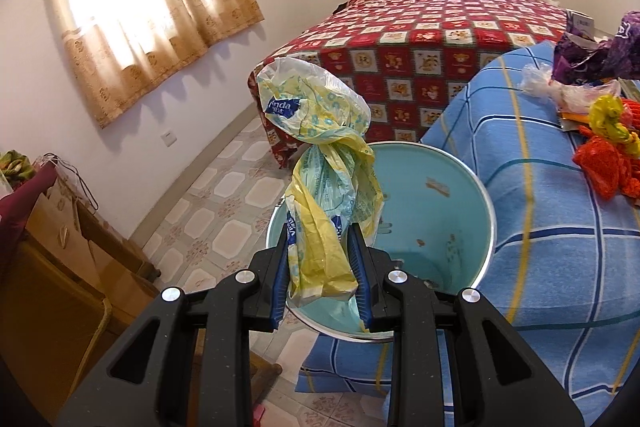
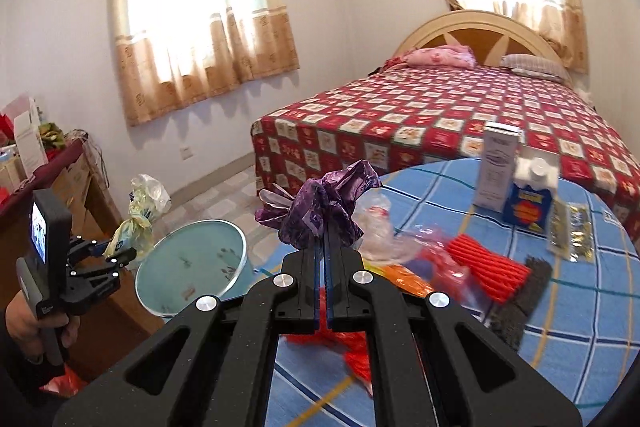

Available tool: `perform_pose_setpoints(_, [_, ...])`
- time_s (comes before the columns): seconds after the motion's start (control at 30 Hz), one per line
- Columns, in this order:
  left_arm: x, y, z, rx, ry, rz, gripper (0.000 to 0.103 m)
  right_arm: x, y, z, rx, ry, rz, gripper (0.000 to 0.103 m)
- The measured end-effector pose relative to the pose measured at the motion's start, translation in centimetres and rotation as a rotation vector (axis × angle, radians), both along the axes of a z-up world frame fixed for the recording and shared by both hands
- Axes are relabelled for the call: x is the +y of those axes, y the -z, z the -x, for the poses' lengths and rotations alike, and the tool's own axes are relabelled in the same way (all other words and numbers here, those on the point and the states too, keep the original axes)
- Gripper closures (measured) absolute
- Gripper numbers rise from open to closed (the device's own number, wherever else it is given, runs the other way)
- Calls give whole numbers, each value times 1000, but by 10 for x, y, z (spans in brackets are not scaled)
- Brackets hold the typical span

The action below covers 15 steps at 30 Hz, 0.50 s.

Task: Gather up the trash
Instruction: 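Move both tools over the wastebasket and release the purple wrapper from the right tool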

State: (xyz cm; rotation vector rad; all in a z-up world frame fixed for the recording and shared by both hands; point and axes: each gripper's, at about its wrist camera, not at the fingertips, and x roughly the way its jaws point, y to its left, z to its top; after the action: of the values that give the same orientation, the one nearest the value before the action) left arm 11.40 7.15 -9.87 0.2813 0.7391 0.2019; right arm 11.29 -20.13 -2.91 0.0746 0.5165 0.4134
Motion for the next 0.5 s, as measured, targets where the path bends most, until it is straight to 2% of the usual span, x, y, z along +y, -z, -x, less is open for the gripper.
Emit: perform_pose_setpoints(0.5, [22, 2, -6, 17, -33, -12, 75, 77, 23, -40, 44, -137, 69, 101])
